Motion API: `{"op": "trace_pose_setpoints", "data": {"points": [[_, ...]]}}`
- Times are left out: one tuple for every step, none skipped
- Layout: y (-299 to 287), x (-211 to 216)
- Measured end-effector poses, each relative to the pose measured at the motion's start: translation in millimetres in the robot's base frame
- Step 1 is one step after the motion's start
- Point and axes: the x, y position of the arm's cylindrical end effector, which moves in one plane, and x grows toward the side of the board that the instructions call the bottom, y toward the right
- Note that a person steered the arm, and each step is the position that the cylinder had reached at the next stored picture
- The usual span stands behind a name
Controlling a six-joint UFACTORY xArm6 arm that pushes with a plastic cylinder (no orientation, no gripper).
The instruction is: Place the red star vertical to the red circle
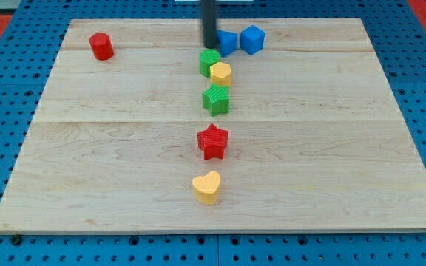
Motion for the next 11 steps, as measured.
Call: {"op": "trace_pose_setpoints", "data": {"points": [[32,53],[10,137],[-45,197],[-38,218],[-3,239],[-51,259],[-105,267],[-87,284],[-167,288],[-224,251],[-233,274]]}}
